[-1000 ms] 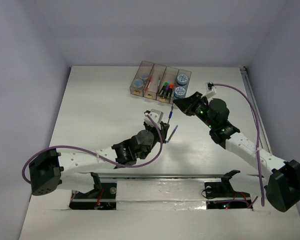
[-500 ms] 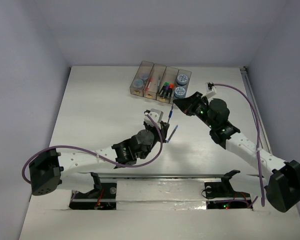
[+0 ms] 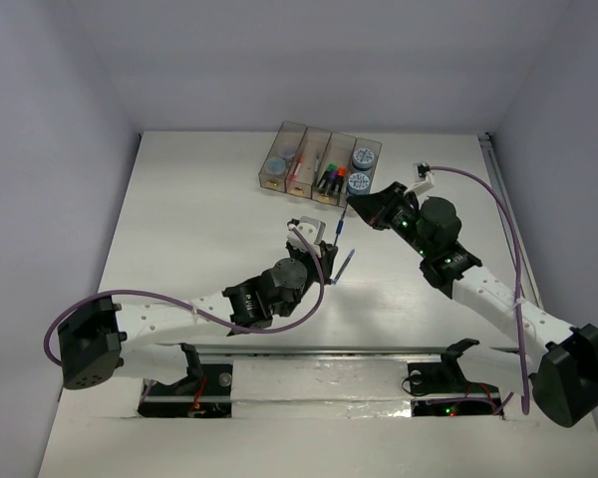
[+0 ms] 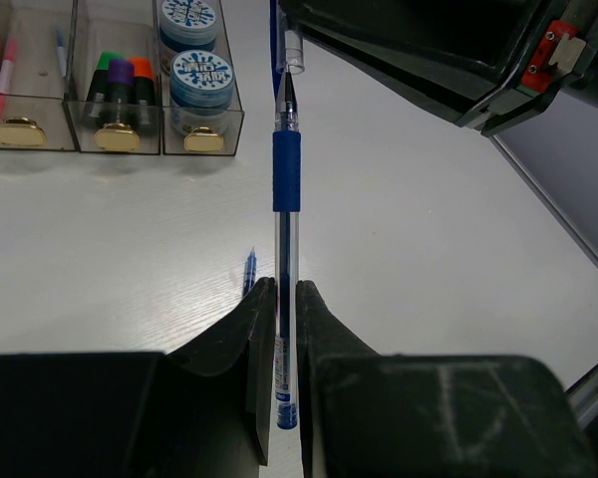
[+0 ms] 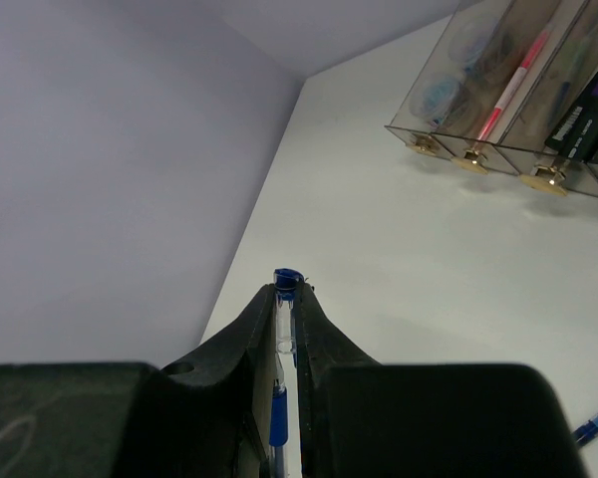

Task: Sort the stationery into containers
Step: Close the pen cap on the pen.

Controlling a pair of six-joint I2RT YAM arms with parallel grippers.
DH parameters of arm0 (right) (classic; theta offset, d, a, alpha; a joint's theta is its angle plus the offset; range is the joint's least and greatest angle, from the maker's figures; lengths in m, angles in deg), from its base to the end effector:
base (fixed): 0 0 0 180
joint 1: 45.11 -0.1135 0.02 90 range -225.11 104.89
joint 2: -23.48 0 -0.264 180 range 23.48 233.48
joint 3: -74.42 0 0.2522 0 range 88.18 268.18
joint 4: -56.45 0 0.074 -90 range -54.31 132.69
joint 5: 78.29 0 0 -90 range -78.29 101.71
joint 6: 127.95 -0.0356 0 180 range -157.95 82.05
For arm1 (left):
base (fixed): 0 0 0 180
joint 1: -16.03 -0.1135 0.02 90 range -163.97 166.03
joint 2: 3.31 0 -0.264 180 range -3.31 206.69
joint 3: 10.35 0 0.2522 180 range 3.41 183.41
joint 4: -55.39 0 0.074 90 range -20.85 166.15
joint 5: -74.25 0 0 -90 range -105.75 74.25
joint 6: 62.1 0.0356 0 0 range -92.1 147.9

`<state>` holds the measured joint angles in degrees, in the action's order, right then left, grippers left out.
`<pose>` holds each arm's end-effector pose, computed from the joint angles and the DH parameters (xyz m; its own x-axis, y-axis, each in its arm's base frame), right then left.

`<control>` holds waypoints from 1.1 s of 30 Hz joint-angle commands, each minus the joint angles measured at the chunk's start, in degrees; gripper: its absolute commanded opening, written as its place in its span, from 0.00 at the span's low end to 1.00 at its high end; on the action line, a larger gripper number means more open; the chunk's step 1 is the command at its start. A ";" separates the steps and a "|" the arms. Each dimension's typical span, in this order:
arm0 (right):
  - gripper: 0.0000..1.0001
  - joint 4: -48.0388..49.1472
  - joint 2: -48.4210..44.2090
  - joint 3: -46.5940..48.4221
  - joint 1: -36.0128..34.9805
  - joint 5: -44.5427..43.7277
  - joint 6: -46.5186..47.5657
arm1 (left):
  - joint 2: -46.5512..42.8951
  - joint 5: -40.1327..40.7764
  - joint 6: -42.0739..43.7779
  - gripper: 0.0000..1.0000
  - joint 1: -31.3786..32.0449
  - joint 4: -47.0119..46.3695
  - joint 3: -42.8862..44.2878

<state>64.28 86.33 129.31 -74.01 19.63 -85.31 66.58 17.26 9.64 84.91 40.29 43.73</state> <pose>0.2240 0.1293 0.3132 -0.4422 0.5881 -0.6772 -0.4045 0.5431 0.7358 0.1174 -0.2502 0.2914 -0.1878 -0.2429 -0.9517 0.5551 0.7731 -0.3069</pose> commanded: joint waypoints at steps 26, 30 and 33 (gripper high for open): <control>0.08 4.52 -0.89 0.80 -0.19 -1.51 1.39 | 0.69 -0.67 -0.28 0.00 -0.42 -0.76 2.40; 0.09 4.43 -1.32 0.54 -0.19 -1.16 1.47 | 0.60 -0.41 -0.20 0.00 -0.42 -0.67 2.49; 0.08 4.17 -1.68 0.36 -0.19 -1.33 1.65 | 0.69 -0.14 -0.28 0.00 -0.42 -0.32 2.66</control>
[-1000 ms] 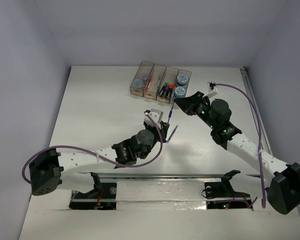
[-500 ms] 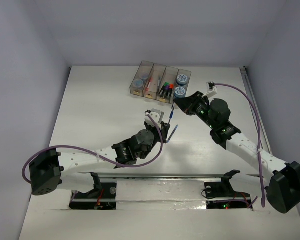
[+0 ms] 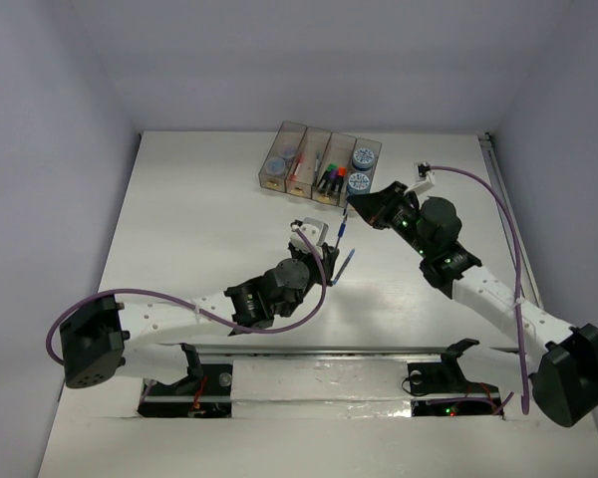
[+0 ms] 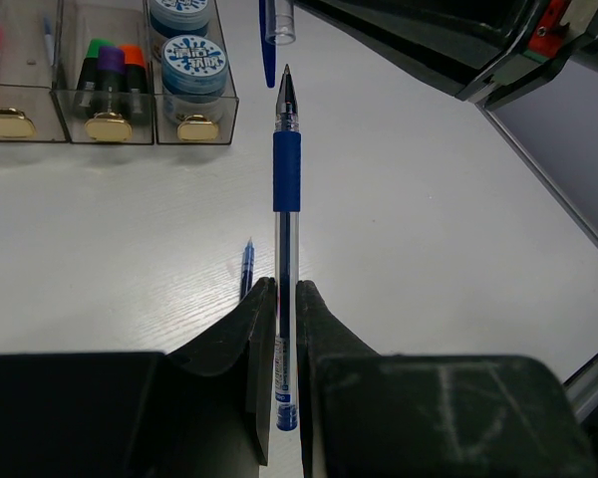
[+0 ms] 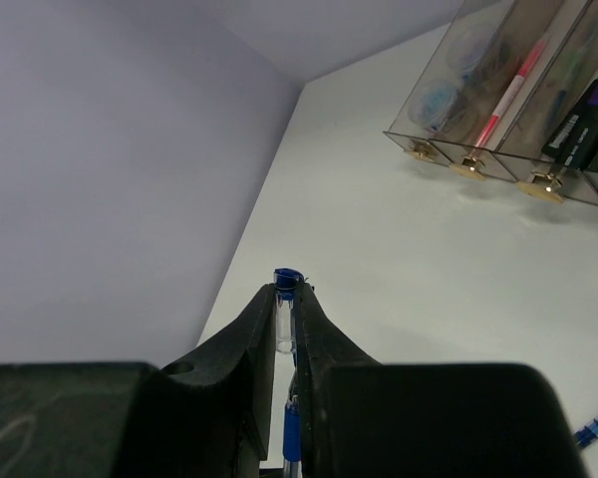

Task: Sort the stationery into containers
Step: Close the pen cap on the pen.

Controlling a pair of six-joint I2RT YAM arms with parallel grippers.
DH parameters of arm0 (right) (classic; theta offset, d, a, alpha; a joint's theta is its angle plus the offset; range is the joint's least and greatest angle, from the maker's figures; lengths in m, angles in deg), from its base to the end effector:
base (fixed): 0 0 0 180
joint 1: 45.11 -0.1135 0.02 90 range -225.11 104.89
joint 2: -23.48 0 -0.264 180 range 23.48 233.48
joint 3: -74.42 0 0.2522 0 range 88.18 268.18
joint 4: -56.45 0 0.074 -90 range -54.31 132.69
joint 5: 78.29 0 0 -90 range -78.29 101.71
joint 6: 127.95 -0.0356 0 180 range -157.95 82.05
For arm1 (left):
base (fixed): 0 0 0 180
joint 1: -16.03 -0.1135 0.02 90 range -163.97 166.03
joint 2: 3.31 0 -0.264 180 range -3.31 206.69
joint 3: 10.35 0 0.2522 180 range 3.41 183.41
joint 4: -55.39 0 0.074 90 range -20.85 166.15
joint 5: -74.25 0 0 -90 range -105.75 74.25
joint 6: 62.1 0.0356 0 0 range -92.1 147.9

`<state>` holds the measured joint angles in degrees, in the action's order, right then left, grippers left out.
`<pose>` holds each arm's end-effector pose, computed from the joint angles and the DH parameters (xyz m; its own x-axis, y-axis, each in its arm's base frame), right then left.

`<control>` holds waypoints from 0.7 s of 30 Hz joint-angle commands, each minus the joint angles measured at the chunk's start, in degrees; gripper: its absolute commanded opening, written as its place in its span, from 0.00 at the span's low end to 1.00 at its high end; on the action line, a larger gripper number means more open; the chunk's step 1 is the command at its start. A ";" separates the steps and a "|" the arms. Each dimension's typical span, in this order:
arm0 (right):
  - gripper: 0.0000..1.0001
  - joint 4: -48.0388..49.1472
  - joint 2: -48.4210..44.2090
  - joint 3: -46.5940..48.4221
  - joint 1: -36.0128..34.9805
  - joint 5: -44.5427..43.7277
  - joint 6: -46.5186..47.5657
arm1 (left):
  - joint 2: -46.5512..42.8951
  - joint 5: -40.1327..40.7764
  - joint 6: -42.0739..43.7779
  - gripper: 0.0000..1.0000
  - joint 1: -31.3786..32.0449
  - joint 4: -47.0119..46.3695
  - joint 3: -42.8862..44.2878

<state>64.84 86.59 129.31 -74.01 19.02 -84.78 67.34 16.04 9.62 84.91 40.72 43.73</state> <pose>0.2250 0.1294 0.3132 -0.4291 0.5894 -0.6844 -0.4061 0.5510 0.7291 0.1178 -0.2530 0.2872 -0.2005 -0.2208 -0.9545 0.5690 0.7669 -0.2969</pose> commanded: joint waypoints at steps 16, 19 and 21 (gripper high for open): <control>0.08 3.16 -0.27 0.01 -0.71 -1.60 2.18 | -1.04 -1.20 0.44 0.00 -0.42 -2.07 2.22; 0.08 3.07 0.34 0.36 -0.71 -2.04 2.62 | -1.48 -1.56 0.53 0.00 -0.42 -2.51 1.70; 0.08 2.81 0.61 0.45 -0.71 -2.48 2.97 | -1.92 -1.38 0.44 0.00 -0.42 -2.51 1.35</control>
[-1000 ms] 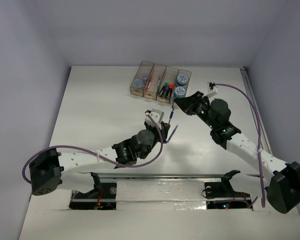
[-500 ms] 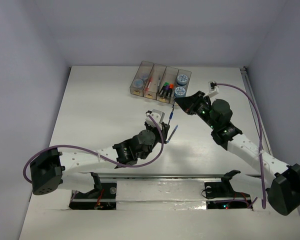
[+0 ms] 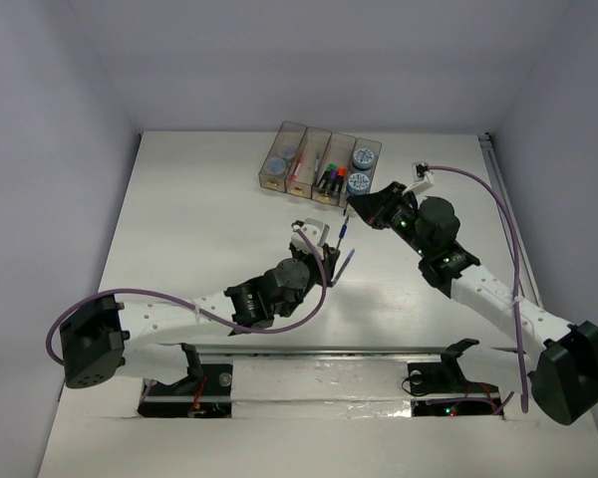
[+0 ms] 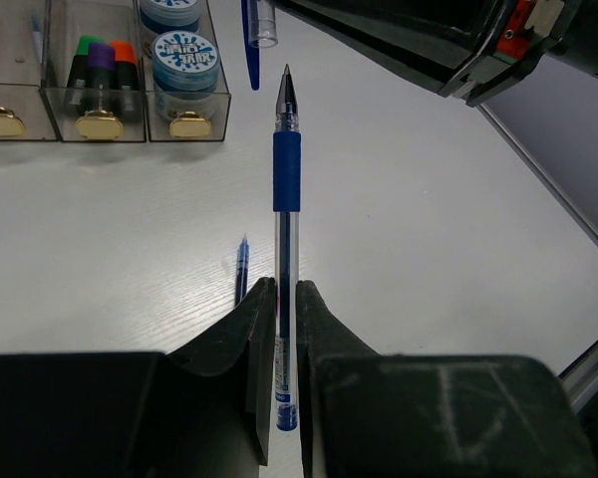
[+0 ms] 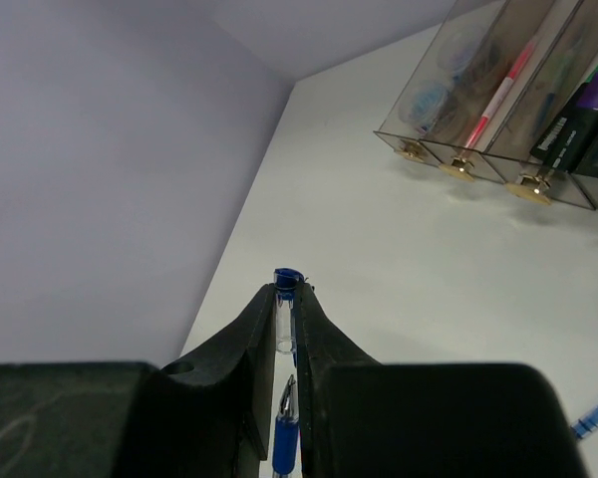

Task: Sort the stationery into containers
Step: Close the pen cap on the pen.

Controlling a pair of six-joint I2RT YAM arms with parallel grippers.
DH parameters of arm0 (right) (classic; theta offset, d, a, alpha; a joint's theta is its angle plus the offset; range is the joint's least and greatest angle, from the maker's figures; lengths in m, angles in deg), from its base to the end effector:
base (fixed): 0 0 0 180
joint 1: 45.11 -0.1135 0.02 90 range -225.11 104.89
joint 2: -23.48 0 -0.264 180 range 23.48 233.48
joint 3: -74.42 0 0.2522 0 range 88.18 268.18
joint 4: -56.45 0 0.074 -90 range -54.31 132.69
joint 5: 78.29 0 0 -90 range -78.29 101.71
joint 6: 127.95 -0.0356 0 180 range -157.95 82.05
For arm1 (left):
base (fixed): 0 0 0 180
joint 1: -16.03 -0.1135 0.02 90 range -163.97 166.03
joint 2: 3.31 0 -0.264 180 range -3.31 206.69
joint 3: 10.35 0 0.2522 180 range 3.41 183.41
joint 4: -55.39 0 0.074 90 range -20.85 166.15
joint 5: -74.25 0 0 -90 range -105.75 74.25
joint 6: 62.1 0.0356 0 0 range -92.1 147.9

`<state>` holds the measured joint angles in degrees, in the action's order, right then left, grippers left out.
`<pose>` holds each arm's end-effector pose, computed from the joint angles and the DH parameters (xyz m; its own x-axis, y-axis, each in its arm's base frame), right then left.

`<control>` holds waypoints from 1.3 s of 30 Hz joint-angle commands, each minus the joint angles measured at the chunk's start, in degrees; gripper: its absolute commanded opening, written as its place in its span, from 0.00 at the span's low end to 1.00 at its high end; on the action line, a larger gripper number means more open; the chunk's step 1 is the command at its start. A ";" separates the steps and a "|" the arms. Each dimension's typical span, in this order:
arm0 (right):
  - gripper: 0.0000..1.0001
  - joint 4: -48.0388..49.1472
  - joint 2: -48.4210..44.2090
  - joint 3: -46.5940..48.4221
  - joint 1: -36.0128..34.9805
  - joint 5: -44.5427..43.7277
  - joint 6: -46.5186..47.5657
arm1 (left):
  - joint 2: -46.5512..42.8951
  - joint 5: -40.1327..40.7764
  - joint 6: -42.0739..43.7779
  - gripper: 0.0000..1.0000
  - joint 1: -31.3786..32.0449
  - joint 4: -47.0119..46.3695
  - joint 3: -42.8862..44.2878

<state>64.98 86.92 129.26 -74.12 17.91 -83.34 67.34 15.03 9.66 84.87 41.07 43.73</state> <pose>0.2261 0.1298 0.3118 -0.4112 0.5812 -0.7022 -0.4042 0.5742 0.7120 0.1176 -0.2534 0.2866 -0.2065 -0.2116 -0.9553 0.5812 0.7589 -0.2937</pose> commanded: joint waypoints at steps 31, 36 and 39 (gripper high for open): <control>0.08 0.65 -2.27 -1.09 -0.60 -2.33 2.94 | -2.10 0.33 1.19 0.00 -0.37 -2.16 1.87; 0.08 0.92 -1.39 -0.74 -1.13 -1.98 3.02 | -1.92 0.24 1.36 0.00 -0.37 -2.25 1.78; 0.08 1.01 -1.39 -0.74 -1.13 -1.89 3.02 | -2.01 0.24 1.45 0.00 -0.37 -2.51 1.70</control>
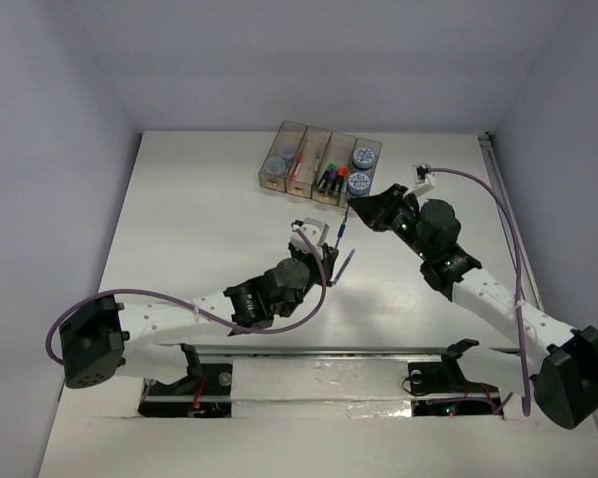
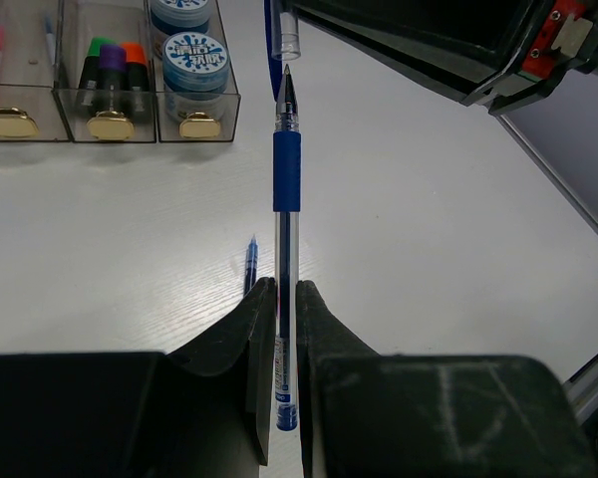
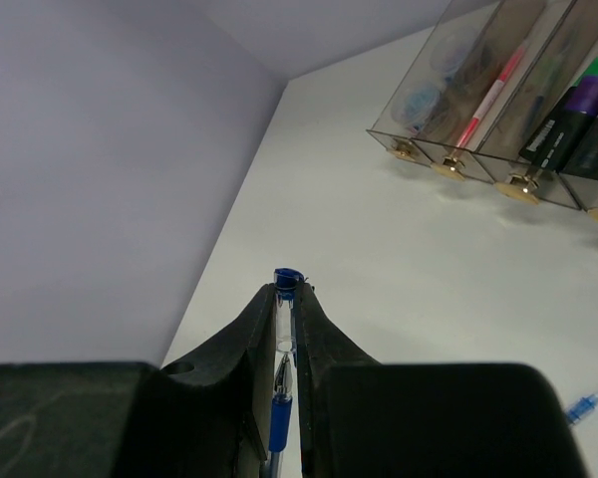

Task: Sort the stationery into containers
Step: Close the pen cap on the pen.

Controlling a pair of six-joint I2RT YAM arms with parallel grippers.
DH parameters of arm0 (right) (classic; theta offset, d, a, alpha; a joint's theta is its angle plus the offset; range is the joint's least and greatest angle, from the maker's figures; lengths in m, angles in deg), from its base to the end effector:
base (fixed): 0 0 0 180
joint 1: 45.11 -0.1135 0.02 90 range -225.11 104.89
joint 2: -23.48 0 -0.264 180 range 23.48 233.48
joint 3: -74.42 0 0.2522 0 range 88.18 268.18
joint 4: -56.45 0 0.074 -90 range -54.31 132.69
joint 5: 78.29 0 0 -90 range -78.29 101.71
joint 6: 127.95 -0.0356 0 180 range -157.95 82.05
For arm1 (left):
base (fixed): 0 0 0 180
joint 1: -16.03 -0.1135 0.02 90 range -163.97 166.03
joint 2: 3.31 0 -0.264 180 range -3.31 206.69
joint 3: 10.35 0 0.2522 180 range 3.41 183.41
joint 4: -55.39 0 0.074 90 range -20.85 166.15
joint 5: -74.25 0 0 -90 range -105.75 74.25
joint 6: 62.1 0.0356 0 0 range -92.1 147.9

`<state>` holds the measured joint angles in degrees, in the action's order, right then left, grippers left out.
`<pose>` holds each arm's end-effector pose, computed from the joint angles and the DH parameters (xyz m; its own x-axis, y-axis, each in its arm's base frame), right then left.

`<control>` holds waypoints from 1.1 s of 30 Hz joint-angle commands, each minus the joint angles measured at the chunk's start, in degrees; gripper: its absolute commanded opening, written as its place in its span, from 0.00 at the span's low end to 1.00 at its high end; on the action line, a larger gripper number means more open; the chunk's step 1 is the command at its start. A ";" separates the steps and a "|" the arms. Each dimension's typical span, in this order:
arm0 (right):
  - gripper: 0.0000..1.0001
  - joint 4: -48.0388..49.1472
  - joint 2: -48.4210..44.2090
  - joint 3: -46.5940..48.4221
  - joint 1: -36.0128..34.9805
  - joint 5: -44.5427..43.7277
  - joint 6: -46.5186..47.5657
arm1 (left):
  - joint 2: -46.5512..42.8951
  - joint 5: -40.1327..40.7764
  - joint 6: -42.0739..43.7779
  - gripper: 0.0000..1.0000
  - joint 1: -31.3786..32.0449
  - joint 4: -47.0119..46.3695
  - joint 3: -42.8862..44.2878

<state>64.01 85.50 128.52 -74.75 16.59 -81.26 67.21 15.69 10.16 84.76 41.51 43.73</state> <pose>0.2205 0.1289 0.3112 -0.3927 0.5629 -0.7273 -0.4086 0.6017 0.6863 0.1182 -0.2524 0.2864 -0.2001 -0.2026 -0.9586 0.5723 0.7700 -0.2822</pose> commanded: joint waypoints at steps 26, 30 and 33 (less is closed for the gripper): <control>0.08 2.14 -0.67 -1.22 -2.61 -2.16 0.51 | -2.41 2.66 0.69 0.00 -0.26 -3.47 1.52; 0.08 2.93 -0.76 -1.75 -3.13 -2.86 -0.19 | -2.32 3.27 0.60 0.00 -0.26 -4.09 1.52; 0.08 3.37 -0.58 -1.93 -3.75 -3.48 -0.46 | -1.88 3.54 0.77 0.00 -0.26 -4.44 1.87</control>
<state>64.25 85.74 126.88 -77.62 14.76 -81.57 67.10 17.65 10.49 84.65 41.14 43.73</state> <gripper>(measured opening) 0.151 0.059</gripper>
